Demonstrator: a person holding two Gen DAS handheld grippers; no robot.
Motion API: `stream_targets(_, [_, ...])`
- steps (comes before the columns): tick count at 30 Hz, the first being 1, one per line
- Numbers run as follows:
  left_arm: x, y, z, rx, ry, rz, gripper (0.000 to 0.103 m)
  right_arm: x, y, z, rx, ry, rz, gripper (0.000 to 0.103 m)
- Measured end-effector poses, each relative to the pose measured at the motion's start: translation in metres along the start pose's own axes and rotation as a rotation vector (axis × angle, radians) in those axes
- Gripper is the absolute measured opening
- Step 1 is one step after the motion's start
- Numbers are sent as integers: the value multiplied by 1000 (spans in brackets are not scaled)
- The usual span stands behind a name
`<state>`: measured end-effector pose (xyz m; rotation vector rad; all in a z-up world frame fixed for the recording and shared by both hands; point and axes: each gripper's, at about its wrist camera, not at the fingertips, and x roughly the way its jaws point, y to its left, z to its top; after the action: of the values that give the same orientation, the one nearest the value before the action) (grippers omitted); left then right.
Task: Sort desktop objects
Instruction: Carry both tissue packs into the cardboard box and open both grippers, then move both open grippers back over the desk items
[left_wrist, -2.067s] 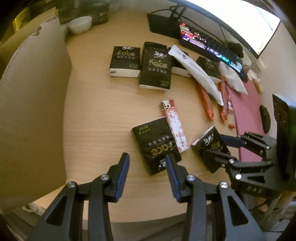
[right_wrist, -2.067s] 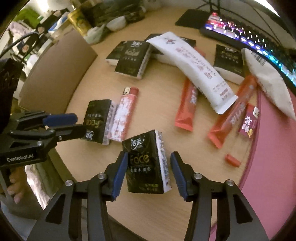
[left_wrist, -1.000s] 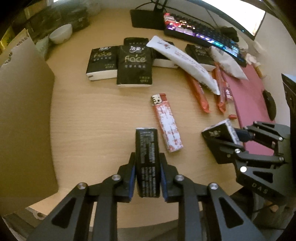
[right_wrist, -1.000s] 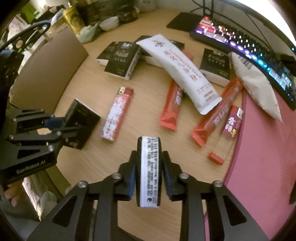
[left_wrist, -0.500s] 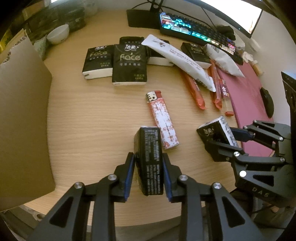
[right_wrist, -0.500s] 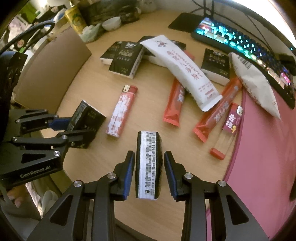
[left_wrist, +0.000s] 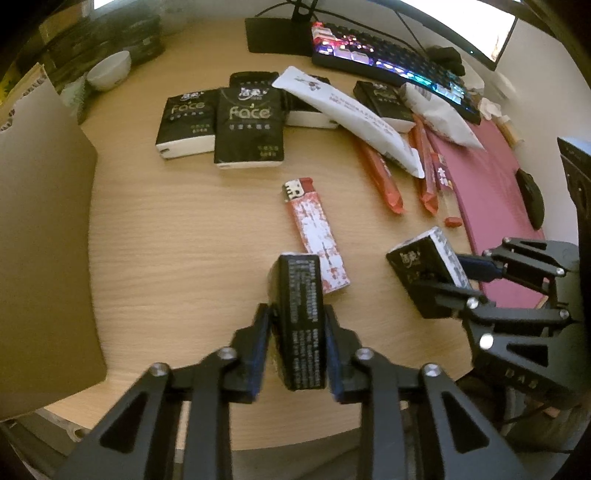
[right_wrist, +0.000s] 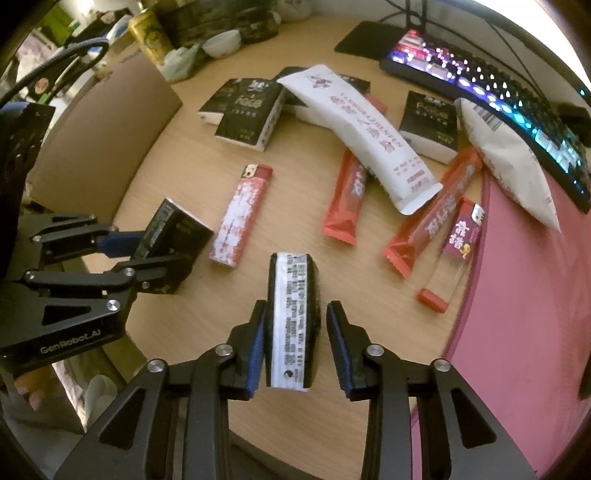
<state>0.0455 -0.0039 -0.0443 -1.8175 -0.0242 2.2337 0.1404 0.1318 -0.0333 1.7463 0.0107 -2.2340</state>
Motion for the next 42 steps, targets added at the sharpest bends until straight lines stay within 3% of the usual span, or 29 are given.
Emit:
stream_targets(6, [-17,1,-2,20,-21,-21,21,-6,6,4,-25,7,4,22])
stream_targets(12, [-89,29,-2,13,-153,-77,21,-38,41,40,-140,-45,57,22])
stream_targets(15, [-133,66,-8,-62,-257,3,21,-57,76,71,-230,-86,132,22])
stream_targets(19, [-162,113,-15,-176,-328,100,21,-72,138,109,-308,-170,203,22])
stream_targets(22, [-164,147,-17,-265,-328,169,21,-74,182,130,-356,-202,261,22])
stream_targets(27, [-150,184,-25,-335,-285,203,21,-47,235,146,-413,-152,265,22])
stream_targets(38, [-134,201,-34,-345,-263,189,22,-12,250,148,-435,-89,211,26])
stream_targets(40, [-135,201,-35,-345,-267,180,25,-13,249,148,-431,-89,219,35])
stream_targets(42, [-136,201,-36,-348,-272,189,43,-14,247,149,-425,-89,224,36])
